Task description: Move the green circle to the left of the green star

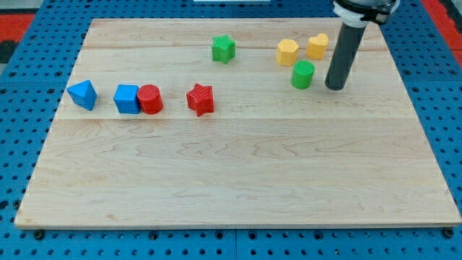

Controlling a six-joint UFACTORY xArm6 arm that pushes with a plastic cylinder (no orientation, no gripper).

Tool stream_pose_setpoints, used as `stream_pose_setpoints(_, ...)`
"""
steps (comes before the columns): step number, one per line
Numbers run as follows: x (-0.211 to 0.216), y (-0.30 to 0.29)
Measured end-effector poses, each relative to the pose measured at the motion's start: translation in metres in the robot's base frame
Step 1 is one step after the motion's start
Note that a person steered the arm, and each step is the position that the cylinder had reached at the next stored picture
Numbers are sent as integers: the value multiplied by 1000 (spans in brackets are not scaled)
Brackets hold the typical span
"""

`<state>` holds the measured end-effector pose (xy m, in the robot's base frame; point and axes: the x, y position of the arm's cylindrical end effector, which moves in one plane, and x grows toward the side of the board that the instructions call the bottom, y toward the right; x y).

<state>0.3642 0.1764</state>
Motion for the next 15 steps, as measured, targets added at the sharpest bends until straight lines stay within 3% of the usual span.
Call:
stream_pose_setpoints(2,-14,-152)
stream_pose_setpoints(3,-16,-86)
stream_pose_setpoints(5,-50,-55)
stream_pose_setpoints(7,-53,-91)
stream_pose_setpoints(8,-30,-94)
stream_pose_setpoints(11,-20,-275)
stream_pose_setpoints(12,2,-218)
stream_pose_setpoints(13,-31,-195)
stream_pose_setpoints(14,-50,-231)
stream_pose_setpoints(15,-78,-318)
